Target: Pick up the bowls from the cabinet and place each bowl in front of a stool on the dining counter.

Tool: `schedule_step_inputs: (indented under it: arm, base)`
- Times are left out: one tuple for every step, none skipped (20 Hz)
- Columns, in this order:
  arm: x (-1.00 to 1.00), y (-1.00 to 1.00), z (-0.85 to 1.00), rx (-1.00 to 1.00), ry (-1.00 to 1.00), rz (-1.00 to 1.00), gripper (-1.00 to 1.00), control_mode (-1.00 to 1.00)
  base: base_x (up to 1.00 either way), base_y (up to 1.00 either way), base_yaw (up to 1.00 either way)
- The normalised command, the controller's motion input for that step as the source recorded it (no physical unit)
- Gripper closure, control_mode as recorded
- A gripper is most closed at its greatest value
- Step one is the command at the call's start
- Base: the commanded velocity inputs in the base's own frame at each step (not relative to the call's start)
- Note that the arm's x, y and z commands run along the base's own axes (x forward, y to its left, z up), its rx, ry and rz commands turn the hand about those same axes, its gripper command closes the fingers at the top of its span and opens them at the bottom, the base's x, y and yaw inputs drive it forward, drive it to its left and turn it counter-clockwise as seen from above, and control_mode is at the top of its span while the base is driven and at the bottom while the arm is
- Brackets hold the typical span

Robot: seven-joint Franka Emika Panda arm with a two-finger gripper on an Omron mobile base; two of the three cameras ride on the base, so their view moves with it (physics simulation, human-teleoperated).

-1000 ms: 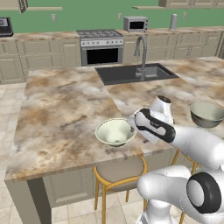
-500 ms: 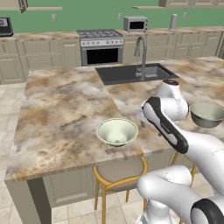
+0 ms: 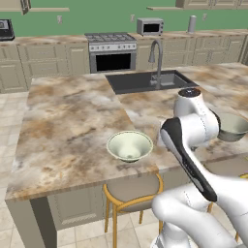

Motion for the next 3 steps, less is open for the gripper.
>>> schedule_step_inputs:
  arm:
    - [-0.29,-0.01,-0.24,0.0,0.12,0.28,-1.0,-1.0]
    - [-0.24,0.0,-0.29,-0.01,0.09,0.25,-1.0,-1.0]
    - [-0.16,0.0,-0.24,0.0,0.07,0.21,-1.0,-1.0]
  base:
    - [0.0,0.0,0.0]
    - [0.0,0.0,0.0]
    - [0.0,0.0,0.0]
